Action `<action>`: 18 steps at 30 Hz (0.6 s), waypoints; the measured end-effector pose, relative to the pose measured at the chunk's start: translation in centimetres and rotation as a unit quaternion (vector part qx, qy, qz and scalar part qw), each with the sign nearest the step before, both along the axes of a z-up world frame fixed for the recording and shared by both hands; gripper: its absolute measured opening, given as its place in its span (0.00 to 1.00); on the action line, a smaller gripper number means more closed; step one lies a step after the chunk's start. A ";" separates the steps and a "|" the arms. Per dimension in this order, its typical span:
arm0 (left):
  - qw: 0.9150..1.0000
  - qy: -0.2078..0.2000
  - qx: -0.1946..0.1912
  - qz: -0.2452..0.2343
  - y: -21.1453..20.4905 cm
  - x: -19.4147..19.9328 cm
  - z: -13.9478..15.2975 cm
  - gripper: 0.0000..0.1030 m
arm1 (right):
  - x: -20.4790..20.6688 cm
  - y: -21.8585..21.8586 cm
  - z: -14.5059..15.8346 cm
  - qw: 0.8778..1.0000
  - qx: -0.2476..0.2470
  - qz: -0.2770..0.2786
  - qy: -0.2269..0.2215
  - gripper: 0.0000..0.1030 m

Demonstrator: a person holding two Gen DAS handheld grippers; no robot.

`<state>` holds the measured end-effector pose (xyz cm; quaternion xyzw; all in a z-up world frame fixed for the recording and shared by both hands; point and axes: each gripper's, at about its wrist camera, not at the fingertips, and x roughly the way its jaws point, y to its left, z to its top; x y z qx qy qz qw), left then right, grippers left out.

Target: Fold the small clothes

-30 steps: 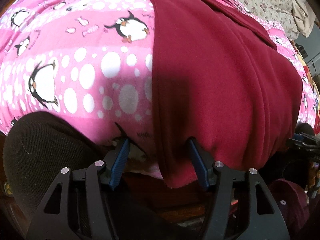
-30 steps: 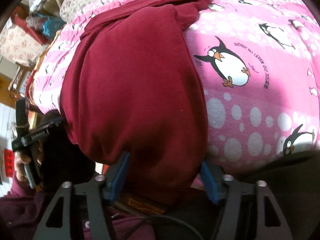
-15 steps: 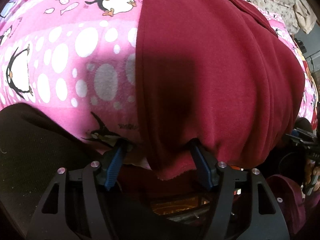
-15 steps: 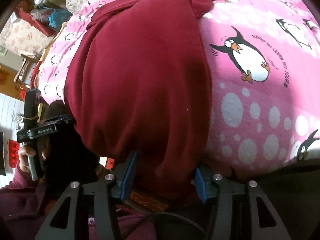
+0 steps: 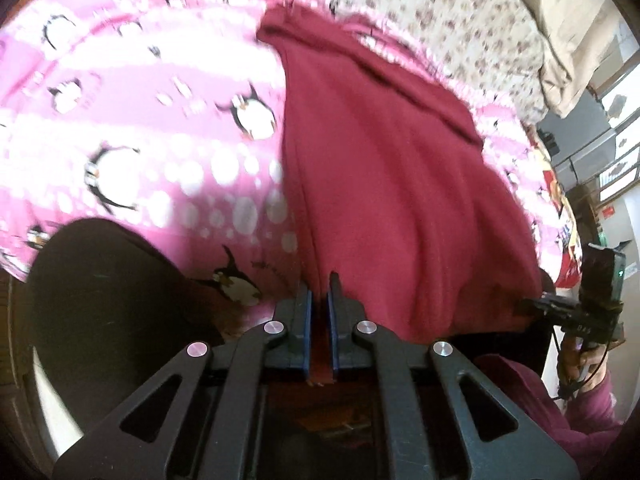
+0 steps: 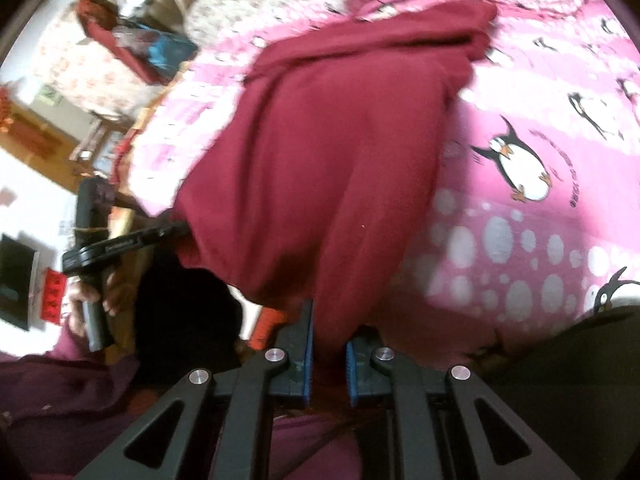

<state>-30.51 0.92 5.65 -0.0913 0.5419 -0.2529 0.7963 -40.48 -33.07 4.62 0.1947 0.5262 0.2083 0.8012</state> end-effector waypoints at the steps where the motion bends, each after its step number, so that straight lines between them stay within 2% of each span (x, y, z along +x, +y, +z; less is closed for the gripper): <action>1: 1.000 -0.009 -0.003 0.004 0.5 -0.3 0.7 0.05 | -0.3 0.3 0.2 1.000 0.006 0.002 -0.002 0.11; 4: 1.000 -0.023 -0.001 0.014 1.5 -1.2 1.1 0.05 | -1.1 1.3 0.4 0.999 0.029 0.017 -0.001 0.11; 8: 1.000 -0.004 0.001 0.028 2.1 -0.9 0.0 0.05 | -1.3 1.7 -0.2 0.999 0.032 0.020 0.007 0.11; 10: 1.000 -0.011 -0.003 0.030 1.7 -1.2 0.4 0.05 | -1.3 1.6 0.1 0.999 0.035 0.017 0.006 0.11; 14: 0.999 -0.029 -0.022 0.035 2.0 -0.3 2.1 0.05 | -1.1 1.0 1.8 0.998 0.055 0.008 -0.015 0.11; 18: 0.998 -0.048 -0.033 0.038 1.9 1.6 4.0 0.05 | 0.2 -0.3 4.1 0.995 0.084 -0.012 -0.056 0.11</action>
